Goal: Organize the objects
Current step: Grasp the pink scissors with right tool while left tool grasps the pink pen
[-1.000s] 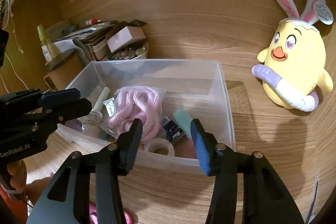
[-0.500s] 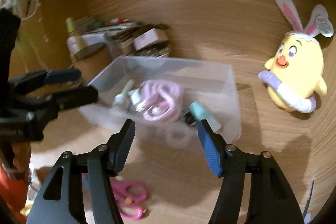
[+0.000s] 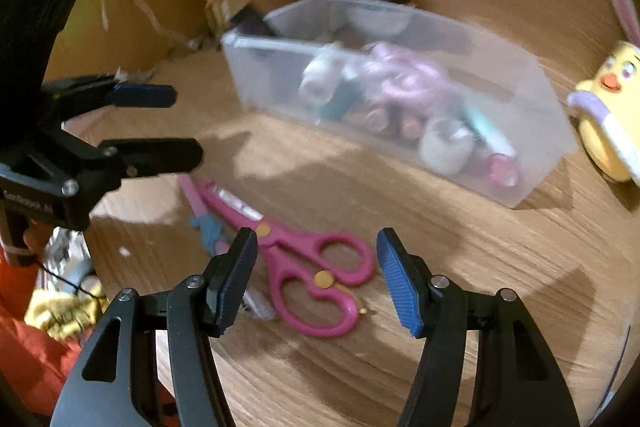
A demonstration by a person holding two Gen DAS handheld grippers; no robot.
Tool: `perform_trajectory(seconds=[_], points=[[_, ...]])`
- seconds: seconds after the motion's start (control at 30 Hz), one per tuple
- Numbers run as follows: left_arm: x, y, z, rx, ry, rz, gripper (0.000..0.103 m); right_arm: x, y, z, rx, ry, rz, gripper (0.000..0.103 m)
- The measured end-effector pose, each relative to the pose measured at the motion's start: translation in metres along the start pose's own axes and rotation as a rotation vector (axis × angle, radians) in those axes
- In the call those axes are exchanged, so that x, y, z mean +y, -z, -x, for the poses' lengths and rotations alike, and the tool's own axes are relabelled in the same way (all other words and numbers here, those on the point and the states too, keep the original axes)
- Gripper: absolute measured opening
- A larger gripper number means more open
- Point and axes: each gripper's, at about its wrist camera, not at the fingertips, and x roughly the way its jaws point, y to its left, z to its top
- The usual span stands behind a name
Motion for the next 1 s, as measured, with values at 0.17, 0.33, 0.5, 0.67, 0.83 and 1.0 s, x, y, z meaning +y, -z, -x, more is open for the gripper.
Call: perform_trajectory(seconds=[0.17,0.33,0.5,0.67,0.83,1.0], points=[[-0.005,0.009,-0.001,0.004,0.043,-0.018,0.087,0.012,-0.005,-0.011,0.024,0.042,0.109,0.059],[-0.012,0.011,-0.008,0.021,0.062,-0.062,0.087,0.0,-0.012,-0.018,0.045,0.008,0.083,0.056],[-0.025,0.007,-0.022,0.069,0.129,-0.127,0.087,-0.021,-0.005,-0.01,0.037,0.043,-0.009,0.035],[-0.038,0.015,-0.026,0.099,0.185,-0.214,0.087,-0.043,0.019,0.013,0.036,0.1,-0.092,0.027],[-0.033,0.025,-0.022,0.109,0.16,-0.227,0.084,-0.053,0.038,0.031,0.033,0.126,-0.151,0.026],[-0.034,0.026,-0.016,0.099,0.101,-0.222,0.045,-0.049,0.045,0.036,0.033,0.124,-0.173,0.026]])
